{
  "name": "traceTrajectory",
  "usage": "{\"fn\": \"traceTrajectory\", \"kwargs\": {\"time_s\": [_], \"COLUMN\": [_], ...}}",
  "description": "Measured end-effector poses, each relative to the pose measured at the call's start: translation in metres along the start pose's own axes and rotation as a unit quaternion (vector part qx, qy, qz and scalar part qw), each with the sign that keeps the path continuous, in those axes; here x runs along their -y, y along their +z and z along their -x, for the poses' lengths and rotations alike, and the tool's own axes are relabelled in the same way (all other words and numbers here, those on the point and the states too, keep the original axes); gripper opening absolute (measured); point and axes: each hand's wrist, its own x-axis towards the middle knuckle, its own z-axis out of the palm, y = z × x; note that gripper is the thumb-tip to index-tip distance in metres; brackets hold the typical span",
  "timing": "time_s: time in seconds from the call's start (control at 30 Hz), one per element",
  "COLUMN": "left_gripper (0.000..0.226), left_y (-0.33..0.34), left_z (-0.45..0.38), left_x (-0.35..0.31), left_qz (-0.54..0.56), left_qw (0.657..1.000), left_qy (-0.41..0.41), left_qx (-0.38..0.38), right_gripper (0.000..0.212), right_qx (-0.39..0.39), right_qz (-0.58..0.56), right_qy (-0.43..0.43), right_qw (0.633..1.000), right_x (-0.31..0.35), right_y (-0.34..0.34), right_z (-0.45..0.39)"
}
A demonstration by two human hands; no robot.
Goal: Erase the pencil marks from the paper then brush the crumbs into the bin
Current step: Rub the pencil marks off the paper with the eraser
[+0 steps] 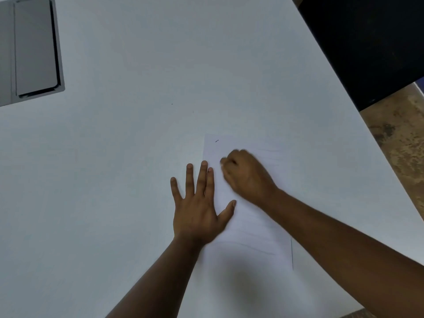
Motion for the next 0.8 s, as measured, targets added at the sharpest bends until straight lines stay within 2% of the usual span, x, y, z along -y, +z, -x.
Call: {"fn": "traceTrajectory", "kwargs": {"time_s": [0.13, 0.23, 0.3, 0.4, 0.5, 0.6, 0.67, 0.73, 0.8], "left_gripper": [0.094, 0.094, 0.094, 0.095, 0.096, 0.097, 0.098, 0.098, 0.098], "left_y": [-0.001, -0.001, 0.0, 0.001, 0.002, 0.0, -0.001, -0.002, -0.002], "left_z": [0.0, 0.0, 0.0, -0.001, 0.001, 0.001, 0.0, 0.001, 0.0], "left_x": [0.0, -0.001, 0.0, 0.001, 0.002, 0.0, 0.0, 0.0, 0.0], "left_qz": [-0.001, 0.004, 0.002, 0.006, -0.003, 0.003, 0.003, 0.006, 0.007], "left_qw": [1.0, 1.0, 1.0, 1.0, 1.0, 1.0, 1.0, 1.0, 1.0], "left_qy": [-0.004, -0.006, -0.004, 0.004, 0.008, 0.003, 0.0, 0.0, -0.001], "left_qx": [0.002, 0.003, 0.001, -0.005, -0.002, 0.001, 0.003, 0.004, 0.006], "right_gripper": [0.01, 0.011, 0.017, 0.028, 0.023, 0.033, 0.023, 0.012, 0.013], "right_qx": [-0.049, -0.052, -0.05, 0.013, 0.057, 0.008, -0.035, -0.059, -0.044], "right_qz": [0.054, 0.012, -0.035, -0.095, -0.099, -0.04, -0.016, -0.012, -0.039], "right_qy": [0.11, 0.157, 0.149, 0.054, 0.016, 0.094, 0.175, 0.176, 0.178], "right_qw": [0.991, 0.986, 0.987, 0.994, 0.993, 0.995, 0.984, 0.982, 0.982], "right_x": [-0.036, -0.035, -0.022, 0.019, 0.027, -0.019, -0.051, -0.066, -0.061], "right_y": [-0.007, -0.012, -0.015, -0.016, -0.002, 0.008, -0.006, -0.022, -0.037], "right_z": [-0.027, -0.028, -0.019, 0.011, 0.024, 0.004, -0.006, -0.008, -0.008]}}
